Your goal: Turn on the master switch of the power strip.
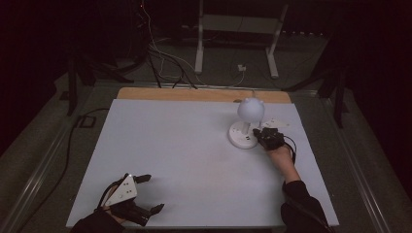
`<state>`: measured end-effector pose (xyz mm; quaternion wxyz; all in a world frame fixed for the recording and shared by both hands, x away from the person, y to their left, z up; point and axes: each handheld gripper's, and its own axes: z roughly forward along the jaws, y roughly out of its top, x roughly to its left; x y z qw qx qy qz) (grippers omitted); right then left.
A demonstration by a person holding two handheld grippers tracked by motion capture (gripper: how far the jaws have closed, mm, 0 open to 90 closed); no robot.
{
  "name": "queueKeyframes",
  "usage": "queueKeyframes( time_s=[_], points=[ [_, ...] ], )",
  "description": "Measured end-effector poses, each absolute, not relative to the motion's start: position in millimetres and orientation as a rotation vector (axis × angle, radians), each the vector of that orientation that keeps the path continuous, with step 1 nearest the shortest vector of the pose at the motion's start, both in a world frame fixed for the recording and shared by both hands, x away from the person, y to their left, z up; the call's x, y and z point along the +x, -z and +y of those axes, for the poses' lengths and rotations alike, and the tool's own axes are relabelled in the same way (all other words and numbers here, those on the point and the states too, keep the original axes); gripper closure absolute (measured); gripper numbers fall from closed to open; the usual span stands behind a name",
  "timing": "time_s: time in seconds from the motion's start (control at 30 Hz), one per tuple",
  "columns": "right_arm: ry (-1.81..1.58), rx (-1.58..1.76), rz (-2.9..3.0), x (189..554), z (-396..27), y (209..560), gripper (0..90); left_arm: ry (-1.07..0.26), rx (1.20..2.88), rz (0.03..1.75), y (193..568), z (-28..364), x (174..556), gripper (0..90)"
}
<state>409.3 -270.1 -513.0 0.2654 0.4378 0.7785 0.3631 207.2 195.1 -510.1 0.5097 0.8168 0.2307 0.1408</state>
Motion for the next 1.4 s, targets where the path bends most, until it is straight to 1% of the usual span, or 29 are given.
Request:
queueKeyframes(
  time_s=[0.8,0.9,1.4],
  points=[
    [-0.955,1.175,2.098,408.5,-267.5,513.0,90.0,-0.343,1.965,0.561,510.0,196.2,208.2,0.2],
    [-0.964,1.168,2.107,410.0,-269.4,506.3,90.0,-0.345,1.964,0.562,509.8,196.4,208.1,0.2],
    [-1.023,1.171,2.115,408.2,-268.1,495.5,90.0,-0.344,1.96,0.56,509.0,197.4,207.7,0.2]
  ],
)
